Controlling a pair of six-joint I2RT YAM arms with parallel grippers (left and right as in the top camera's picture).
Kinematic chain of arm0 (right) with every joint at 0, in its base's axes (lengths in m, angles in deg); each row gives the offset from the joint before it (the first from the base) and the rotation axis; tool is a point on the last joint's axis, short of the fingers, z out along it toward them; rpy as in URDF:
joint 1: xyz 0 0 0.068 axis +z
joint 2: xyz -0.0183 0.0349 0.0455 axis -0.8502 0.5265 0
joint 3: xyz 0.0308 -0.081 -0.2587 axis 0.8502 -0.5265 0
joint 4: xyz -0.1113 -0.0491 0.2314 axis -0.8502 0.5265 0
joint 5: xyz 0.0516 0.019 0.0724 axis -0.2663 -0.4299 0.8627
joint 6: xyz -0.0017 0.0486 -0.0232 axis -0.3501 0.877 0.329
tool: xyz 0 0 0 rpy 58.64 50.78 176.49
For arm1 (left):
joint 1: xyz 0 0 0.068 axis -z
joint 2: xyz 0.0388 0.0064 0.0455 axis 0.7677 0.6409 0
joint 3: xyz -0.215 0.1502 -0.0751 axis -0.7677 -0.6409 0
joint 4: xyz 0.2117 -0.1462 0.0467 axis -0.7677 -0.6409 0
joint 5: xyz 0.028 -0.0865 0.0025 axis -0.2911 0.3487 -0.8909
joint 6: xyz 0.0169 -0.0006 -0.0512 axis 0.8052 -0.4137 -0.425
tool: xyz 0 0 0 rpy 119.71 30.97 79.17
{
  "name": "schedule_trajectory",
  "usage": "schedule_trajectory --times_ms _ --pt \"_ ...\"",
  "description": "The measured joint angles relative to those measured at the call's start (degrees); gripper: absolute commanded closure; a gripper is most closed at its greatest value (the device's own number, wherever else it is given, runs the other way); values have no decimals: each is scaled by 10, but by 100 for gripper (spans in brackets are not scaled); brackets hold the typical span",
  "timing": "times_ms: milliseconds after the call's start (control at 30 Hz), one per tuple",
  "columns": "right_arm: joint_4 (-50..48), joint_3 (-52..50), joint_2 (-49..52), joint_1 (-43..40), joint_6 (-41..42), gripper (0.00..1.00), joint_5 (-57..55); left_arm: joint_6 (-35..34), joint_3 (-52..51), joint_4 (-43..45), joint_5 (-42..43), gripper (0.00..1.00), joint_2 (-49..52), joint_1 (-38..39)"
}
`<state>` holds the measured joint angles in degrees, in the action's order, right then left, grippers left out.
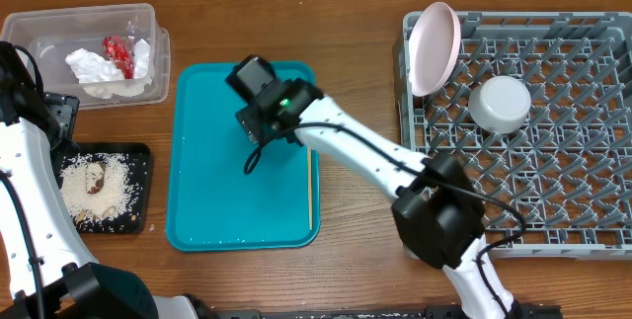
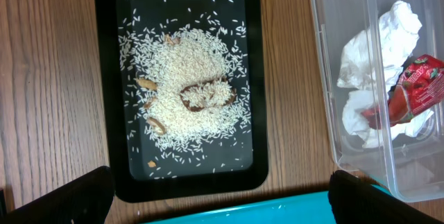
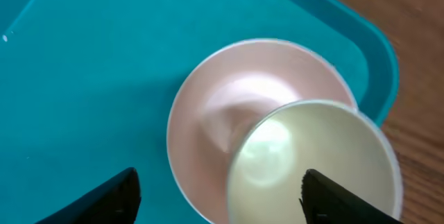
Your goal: Sort waste into correct bins and load items into the dishwasher
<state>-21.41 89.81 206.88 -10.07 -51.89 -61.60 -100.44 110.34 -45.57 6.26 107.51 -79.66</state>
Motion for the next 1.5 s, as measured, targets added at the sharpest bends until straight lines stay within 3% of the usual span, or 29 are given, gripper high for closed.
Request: schedule_trajectory --times_ms 67,267,300,367,400,567,800,1000,1133,1267,1400,1500 --pt "-2 0 7 3 -1 60 -7 0 0 0 0 0 0 0" --pt "-8 0 10 2 -10 67 -23 0 0 0 0 0 0 0" --pt "-8 0 10 2 -10 71 -24 0 0 0 0 0 0 0" --pt "-8 0 10 2 -13 91 -27 0 0 0 0 0 0 0" --pt "-8 0 10 2 -12 95 -28 0 0 0 0 0 0 0" --pt "16 9 10 3 -5 96 -33 0 0 0 0 0 0 0" --pt "97 111 -1 -1 24 96 -78 0 0 0 0 0 0 0" --pt "195 196 -106 -51 33 96 -87 0 0 0 0 0 0 0" --pt "247 217 -213 -165 51 96 -90 0 0 0 0 0 0 0" --pt "297 226 -267 -349 84 96 -63 0 0 0 0 0 0 0" --pt "305 197 -264 -536 93 96 51 0 0 0 0 0 0 0" --pt "233 105 -245 -686 63 96 237 0 0 0 0 0 0 0"
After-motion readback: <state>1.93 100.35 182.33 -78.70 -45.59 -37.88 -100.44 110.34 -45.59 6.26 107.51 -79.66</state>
